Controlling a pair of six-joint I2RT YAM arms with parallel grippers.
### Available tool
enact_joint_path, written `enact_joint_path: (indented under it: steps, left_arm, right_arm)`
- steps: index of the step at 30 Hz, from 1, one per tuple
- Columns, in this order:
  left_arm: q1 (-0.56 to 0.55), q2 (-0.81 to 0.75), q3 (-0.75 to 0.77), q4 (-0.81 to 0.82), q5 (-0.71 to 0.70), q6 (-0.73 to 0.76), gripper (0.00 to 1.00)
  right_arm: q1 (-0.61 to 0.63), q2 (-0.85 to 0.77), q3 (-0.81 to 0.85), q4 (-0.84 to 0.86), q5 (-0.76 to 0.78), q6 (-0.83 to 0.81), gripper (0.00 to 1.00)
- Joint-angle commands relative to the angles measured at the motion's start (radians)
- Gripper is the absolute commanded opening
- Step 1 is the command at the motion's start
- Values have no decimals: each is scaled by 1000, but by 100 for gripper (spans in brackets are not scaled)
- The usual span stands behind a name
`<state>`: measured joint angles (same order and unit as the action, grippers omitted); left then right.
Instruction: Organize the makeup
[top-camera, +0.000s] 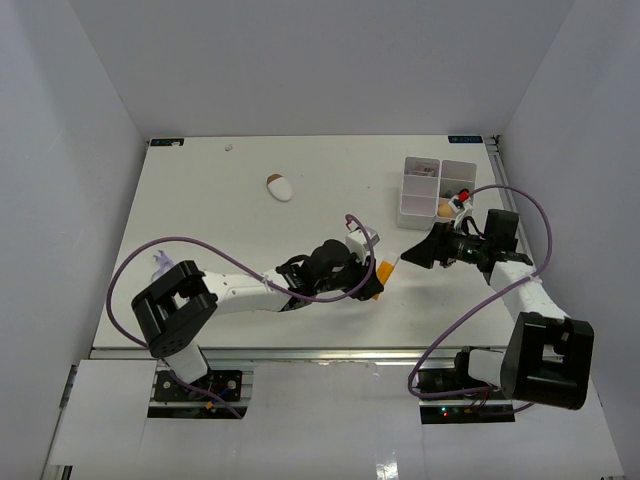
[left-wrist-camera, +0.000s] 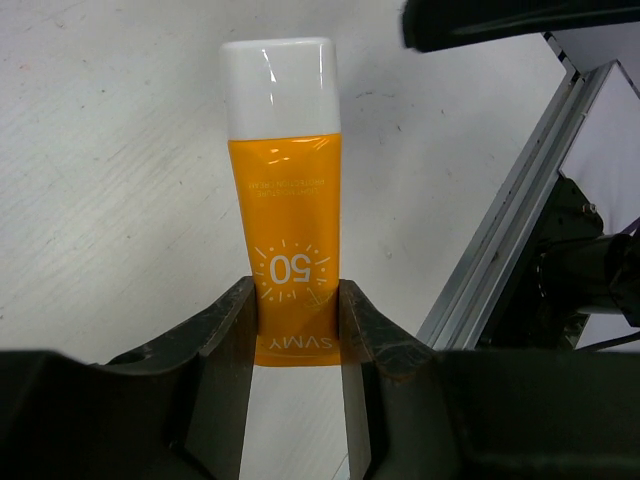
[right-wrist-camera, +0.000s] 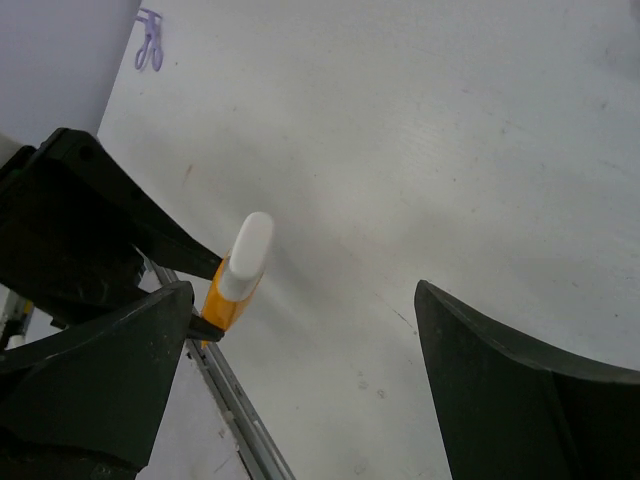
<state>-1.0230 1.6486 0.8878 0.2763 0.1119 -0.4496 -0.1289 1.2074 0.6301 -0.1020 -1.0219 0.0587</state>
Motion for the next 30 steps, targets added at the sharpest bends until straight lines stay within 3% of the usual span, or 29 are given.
enact_joint_path:
  steps: [1, 5, 17, 24, 28, 30]
  left_arm:
    - [-14, 30, 64, 63, -15, 6, 45]
    - [-21, 69, 99, 59, -8, 18, 45]
    - [-29, 122, 178, 18, -9, 46, 46]
    - [-31, 122, 182, 4, -13, 47, 47]
    - [-32, 122, 180, -4, -28, 43, 57]
    - [-32, 118, 181, -8, -36, 38, 68]
  right_arm:
    - [25, 63, 45, 33, 72, 125, 96]
    - [42, 81, 44, 40, 38, 132, 93]
    - [62, 119, 27, 74, -14, 144, 62]
    - [64, 127, 26, 81, -35, 142, 36]
    - [64, 114, 26, 81, -44, 127, 24]
    - [64, 108, 26, 81, -43, 120, 20]
